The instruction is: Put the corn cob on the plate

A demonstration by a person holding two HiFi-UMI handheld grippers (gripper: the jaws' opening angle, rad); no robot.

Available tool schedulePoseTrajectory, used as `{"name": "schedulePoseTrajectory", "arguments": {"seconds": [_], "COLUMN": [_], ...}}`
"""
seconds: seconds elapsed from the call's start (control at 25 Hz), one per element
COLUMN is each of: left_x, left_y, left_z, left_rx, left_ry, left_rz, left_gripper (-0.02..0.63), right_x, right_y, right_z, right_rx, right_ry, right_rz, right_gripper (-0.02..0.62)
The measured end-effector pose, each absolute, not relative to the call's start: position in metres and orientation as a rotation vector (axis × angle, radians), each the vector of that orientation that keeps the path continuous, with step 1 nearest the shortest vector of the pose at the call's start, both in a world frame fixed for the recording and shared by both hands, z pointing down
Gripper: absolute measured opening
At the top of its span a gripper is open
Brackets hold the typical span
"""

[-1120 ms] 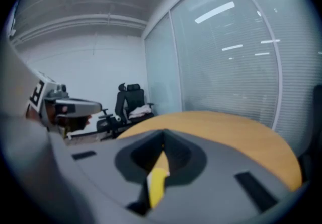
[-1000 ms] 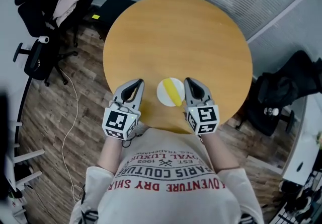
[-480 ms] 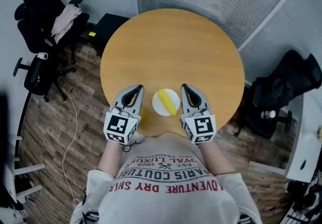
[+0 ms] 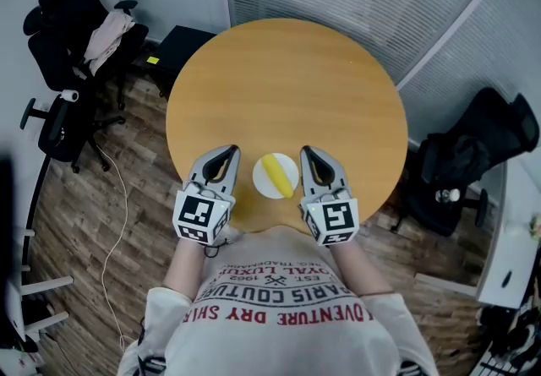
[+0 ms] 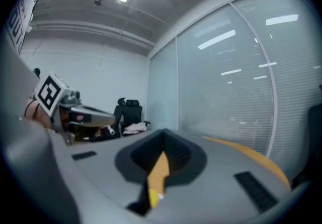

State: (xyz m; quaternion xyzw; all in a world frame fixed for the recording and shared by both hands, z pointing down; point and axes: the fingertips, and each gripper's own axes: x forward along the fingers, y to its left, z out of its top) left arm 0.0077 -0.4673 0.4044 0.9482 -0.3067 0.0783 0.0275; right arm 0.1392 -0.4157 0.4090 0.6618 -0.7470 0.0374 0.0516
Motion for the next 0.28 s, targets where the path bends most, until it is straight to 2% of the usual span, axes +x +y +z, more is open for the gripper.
{"name": "schedulePoseTrajectory", "arguments": {"seconds": [0.28], "left_x": [0.0106], "left_y": [-0.4698], "left_z": [0.4042], "left_rx": [2.927], "left_ry": [-0.951], "left_rz": [0.243], "left_gripper": [0.032], "right_x": [0.1456], "right_y": [-0.4201], "right_z": [0.4063], "right_rx": [2.031], "right_ry": [-2.266], "right_rz": [0.118], "right_gripper": [0.029]}}
